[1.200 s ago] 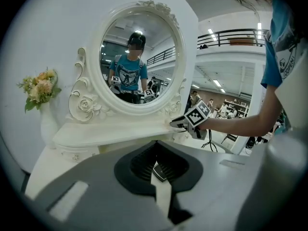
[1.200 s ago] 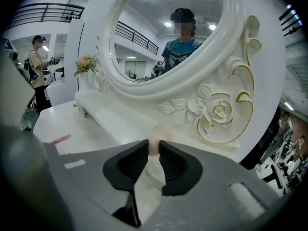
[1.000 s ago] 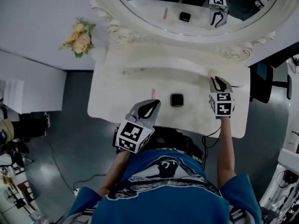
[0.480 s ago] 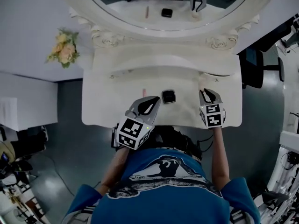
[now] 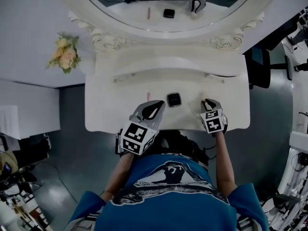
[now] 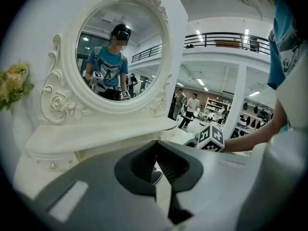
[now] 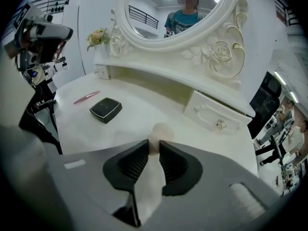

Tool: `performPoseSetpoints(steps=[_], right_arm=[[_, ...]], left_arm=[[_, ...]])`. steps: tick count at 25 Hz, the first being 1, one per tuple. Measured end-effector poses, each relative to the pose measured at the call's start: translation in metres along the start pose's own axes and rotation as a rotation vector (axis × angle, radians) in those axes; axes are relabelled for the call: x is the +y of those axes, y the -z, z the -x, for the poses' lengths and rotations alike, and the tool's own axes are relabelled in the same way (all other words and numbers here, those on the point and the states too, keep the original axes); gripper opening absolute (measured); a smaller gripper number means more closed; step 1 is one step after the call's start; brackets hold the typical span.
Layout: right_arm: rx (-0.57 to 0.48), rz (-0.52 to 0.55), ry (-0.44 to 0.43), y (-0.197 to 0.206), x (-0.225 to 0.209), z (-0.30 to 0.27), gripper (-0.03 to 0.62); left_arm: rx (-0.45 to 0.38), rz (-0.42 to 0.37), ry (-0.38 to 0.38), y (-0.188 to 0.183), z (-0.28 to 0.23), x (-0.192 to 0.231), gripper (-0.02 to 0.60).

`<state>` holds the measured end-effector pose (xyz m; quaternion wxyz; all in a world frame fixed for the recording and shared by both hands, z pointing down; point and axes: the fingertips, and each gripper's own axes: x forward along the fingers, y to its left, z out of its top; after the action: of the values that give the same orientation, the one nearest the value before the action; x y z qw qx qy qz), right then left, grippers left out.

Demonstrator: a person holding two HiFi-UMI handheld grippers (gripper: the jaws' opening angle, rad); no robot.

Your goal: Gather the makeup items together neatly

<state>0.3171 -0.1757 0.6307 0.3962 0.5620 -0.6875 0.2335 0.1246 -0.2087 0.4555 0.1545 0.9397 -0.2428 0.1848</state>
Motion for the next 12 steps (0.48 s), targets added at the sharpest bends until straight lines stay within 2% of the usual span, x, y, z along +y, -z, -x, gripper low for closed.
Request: performPoseSetpoints(steps=[7,12], right_arm=[[0.024,-0.115,-0.040,0.005,0.002,-0.009,0.083],[-0.004,-0.148,0.002,0.007,0.000,-0.006,0.106]], left_arm=[[0.001,0.029,-0.060,0.007,0.015,0.022,0.018],[-0.011,0.048,-0.092,0.008,0.023,0.035,0.018]])
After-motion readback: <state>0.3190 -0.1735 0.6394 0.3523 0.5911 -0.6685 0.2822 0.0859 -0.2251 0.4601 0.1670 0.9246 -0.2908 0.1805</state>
